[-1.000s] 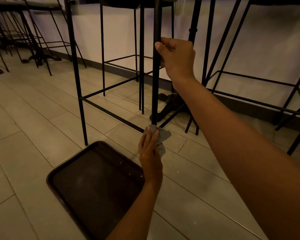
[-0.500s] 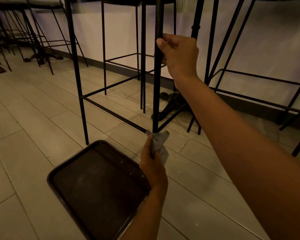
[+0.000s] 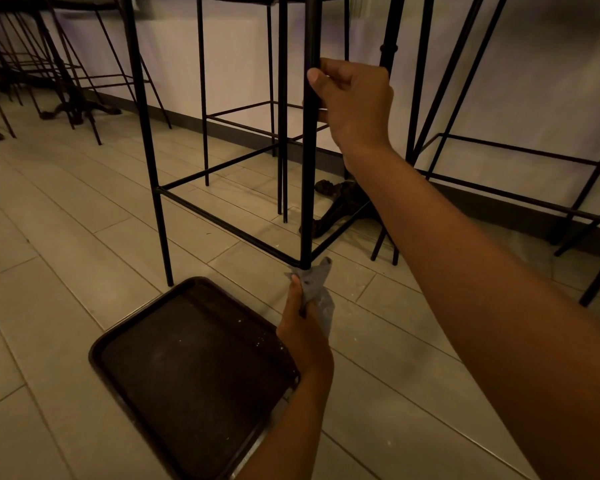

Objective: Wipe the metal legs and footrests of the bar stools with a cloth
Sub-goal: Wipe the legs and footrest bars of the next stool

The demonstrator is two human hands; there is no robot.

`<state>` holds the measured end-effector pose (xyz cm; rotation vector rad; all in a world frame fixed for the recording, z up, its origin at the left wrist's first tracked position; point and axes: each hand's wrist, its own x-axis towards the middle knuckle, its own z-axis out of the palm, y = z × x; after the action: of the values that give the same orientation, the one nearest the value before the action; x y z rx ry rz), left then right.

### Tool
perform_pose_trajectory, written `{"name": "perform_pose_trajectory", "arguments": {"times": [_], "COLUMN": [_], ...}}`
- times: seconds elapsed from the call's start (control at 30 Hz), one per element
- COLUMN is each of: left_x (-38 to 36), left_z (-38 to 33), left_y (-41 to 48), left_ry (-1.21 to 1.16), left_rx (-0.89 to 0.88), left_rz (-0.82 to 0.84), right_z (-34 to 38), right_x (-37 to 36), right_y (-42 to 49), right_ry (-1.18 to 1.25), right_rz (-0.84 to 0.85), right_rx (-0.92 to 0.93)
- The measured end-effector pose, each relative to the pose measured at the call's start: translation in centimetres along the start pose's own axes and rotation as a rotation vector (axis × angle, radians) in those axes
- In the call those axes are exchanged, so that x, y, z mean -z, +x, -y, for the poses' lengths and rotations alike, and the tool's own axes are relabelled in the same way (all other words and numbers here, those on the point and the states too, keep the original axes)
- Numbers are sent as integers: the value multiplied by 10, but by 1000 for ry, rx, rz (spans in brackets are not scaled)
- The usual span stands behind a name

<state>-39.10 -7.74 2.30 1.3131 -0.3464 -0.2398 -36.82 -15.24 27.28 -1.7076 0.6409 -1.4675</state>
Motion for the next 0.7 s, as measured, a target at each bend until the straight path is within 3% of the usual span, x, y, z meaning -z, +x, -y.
{"name": "perform_pose_trajectory", "arguments": {"times": [0.33,0.53,0.7], "left_x": [10,0,6], "left_z": [2,-11,-7], "left_y": [-3,0,3], "left_ry": [144,84,105], "left_rx": [15,-82,-51], "left_rz": [39,42,56], "right_z": [-3,-7,-11], "right_x": [-3,-3,-5], "right_y": [-7,-12,-18], "right_ry": [31,13,17], "right_rz": [-58,-98,-110], "right_rx": [26,75,39]}}
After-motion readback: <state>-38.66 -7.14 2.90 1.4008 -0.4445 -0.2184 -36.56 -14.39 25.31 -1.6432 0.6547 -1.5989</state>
